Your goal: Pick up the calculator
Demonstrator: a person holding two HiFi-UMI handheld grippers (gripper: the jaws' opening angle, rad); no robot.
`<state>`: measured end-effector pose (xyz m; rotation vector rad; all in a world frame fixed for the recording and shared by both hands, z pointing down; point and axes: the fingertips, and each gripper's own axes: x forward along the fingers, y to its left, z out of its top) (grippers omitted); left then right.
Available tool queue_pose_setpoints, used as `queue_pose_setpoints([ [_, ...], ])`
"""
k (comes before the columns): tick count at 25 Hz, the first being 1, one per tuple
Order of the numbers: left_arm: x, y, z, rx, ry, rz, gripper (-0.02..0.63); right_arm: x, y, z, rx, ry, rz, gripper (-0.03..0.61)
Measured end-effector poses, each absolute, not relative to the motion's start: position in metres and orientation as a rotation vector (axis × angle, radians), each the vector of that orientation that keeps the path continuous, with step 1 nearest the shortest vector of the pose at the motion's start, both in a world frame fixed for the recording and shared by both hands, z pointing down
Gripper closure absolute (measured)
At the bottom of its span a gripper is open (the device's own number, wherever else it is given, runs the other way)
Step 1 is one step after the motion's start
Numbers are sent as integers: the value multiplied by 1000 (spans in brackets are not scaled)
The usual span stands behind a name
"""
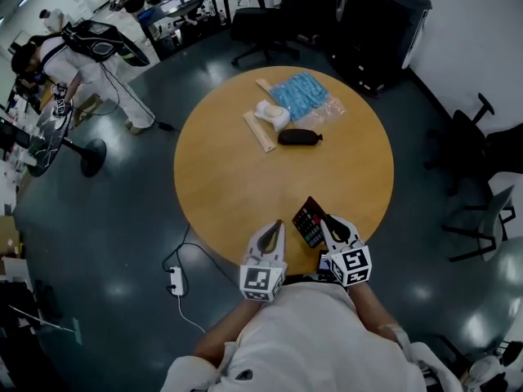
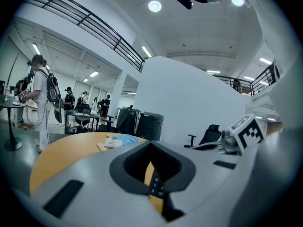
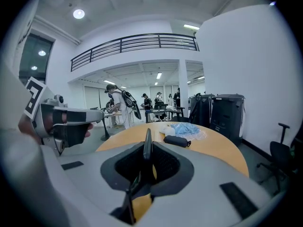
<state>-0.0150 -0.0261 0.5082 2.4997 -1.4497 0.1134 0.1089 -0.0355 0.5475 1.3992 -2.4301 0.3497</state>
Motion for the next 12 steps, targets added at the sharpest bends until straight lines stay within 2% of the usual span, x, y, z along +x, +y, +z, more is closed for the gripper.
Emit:
queue_pose_setpoints([
  [12,-20,-28,508,2486,-1452,114,607,105,-39,544,1396,-2435,345,522],
])
